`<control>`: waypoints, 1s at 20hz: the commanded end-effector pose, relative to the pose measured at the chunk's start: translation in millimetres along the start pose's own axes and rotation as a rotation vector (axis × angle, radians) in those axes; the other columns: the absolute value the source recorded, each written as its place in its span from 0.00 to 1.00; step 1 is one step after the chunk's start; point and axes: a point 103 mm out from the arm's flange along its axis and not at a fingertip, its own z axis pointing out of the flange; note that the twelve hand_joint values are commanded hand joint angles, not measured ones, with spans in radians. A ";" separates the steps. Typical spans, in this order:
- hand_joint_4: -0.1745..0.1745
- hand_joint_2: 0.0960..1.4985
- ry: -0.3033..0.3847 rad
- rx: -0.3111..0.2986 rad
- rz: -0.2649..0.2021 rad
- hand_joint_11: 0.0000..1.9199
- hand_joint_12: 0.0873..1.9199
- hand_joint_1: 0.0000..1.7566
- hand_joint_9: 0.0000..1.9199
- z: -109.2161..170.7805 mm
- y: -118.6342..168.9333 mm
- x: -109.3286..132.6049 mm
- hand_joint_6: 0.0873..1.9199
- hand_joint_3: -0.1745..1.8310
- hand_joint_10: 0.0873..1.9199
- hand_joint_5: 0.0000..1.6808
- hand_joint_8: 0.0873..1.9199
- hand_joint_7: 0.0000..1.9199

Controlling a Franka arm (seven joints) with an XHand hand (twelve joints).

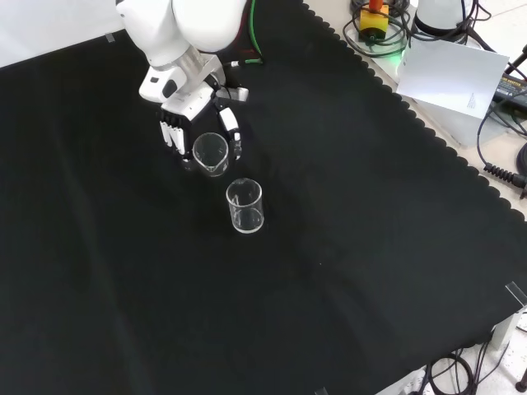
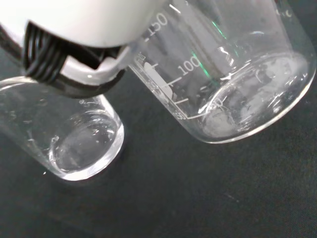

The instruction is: Place the beaker back on the table.

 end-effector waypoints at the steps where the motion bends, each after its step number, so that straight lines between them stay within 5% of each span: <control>1: 0.48 0.32 0.038 -0.019 0.007 0.58 0.45 0.74 0.70 11.5 1.3 -10.8 0.41 0.52 0.21 0.71 0.31 0.72; 20: 0.50 0.33 0.125 -0.062 0.035 0.57 0.46 0.74 0.70 36.6 5.0 -33.8 0.40 0.50 0.21 0.72 0.29 0.72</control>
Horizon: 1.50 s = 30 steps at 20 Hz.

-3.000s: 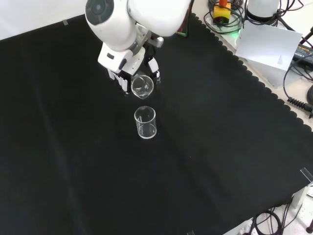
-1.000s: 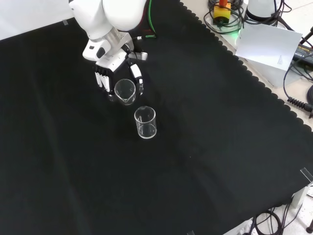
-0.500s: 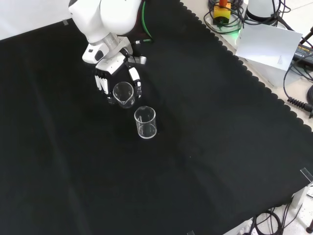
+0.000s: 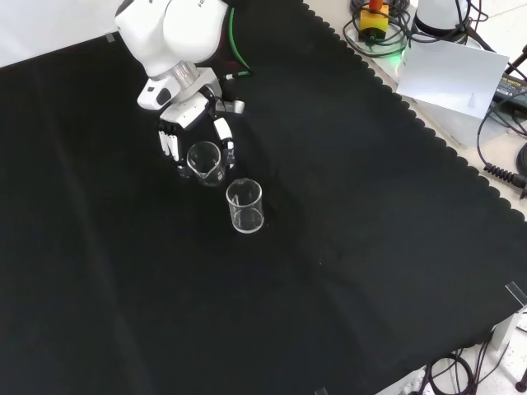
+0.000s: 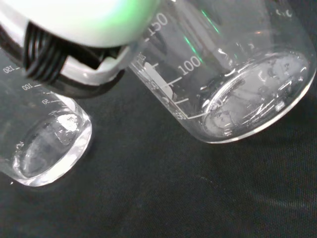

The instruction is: Place the beaker back on the table.

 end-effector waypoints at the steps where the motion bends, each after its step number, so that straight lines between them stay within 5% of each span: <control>1: 0.51 0.33 0.005 -0.007 0.001 0.57 0.46 0.74 0.70 0.4 0.0 -3.3 0.39 0.50 0.21 0.72 0.29 0.72; 17: 0.53 0.34 -0.007 0.013 0.019 0.56 0.47 0.74 0.70 12.4 -1.0 -9.6 0.37 0.49 0.20 0.73 0.27 0.73; 30: 0.67 0.37 -0.066 0.015 0.023 0.55 0.47 0.73 0.68 4.8 -8.0 -14.3 0.36 0.45 0.18 0.73 0.26 0.71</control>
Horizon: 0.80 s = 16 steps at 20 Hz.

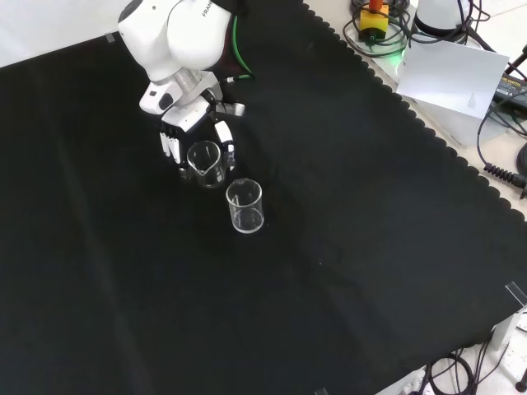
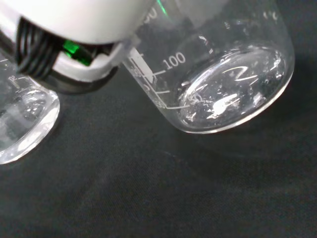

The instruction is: Place the beaker back on the table.

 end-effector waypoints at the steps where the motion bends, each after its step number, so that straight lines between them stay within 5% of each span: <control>1: 0.66 0.40 -0.014 -0.003 0.001 0.54 0.48 0.73 0.67 -3.4 -4.3 -3.0 0.37 0.42 0.18 0.72 0.27 0.70; 5: 0.57 0.49 -0.001 0.006 0.012 0.46 0.54 0.68 0.61 -3.2 -10.2 -7.9 0.38 0.33 0.19 0.70 0.32 0.62; 16: 0.82 0.45 0.077 -0.057 0.016 0.41 0.59 0.64 0.59 5.2 -16.2 -4.6 0.34 0.36 0.21 0.73 0.32 0.57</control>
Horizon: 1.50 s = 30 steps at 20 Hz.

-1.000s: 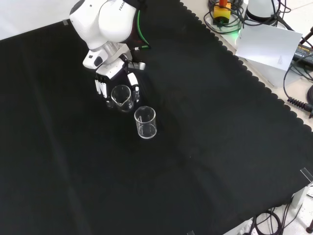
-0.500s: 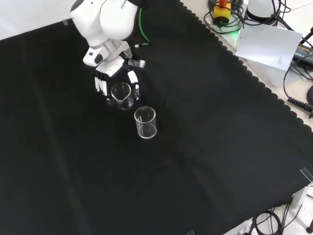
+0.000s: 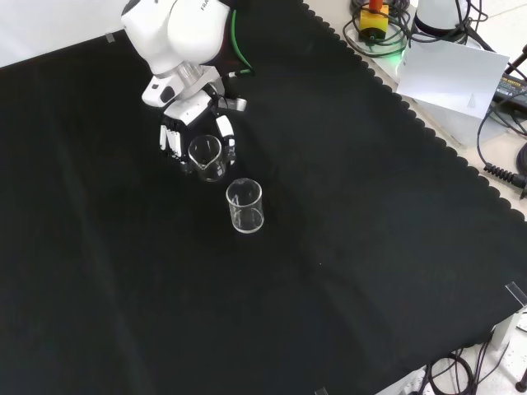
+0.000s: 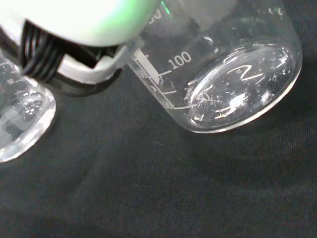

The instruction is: Place the beaker back on the table.

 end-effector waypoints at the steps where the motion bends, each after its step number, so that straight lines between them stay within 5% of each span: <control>1: 0.83 0.45 0.042 -0.038 0.002 0.41 0.59 0.64 0.59 6.0 -3.4 3.4 0.34 0.36 0.21 0.73 0.32 0.57; 11: 0.92 0.50 0.057 -0.085 0.008 0.37 0.61 0.63 0.54 12.4 -5.7 7.7 0.37 0.31 0.20 0.69 0.32 0.51; 14: 0.53 0.40 0.052 -0.074 0.004 0.25 0.66 0.61 0.42 12.9 -5.3 8.1 0.43 0.36 0.24 0.50 0.34 0.40; 16: 0.44 0.35 0.045 -0.082 0.012 0.20 0.68 0.61 0.36 13.1 -5.3 9.0 0.44 0.41 0.27 0.43 0.35 0.35; 30: 0.35 0.32 0.025 -0.099 0.019 0.12 0.70 0.58 0.28 3.3 -3.2 21.2 0.40 0.43 0.30 0.29 0.35 0.27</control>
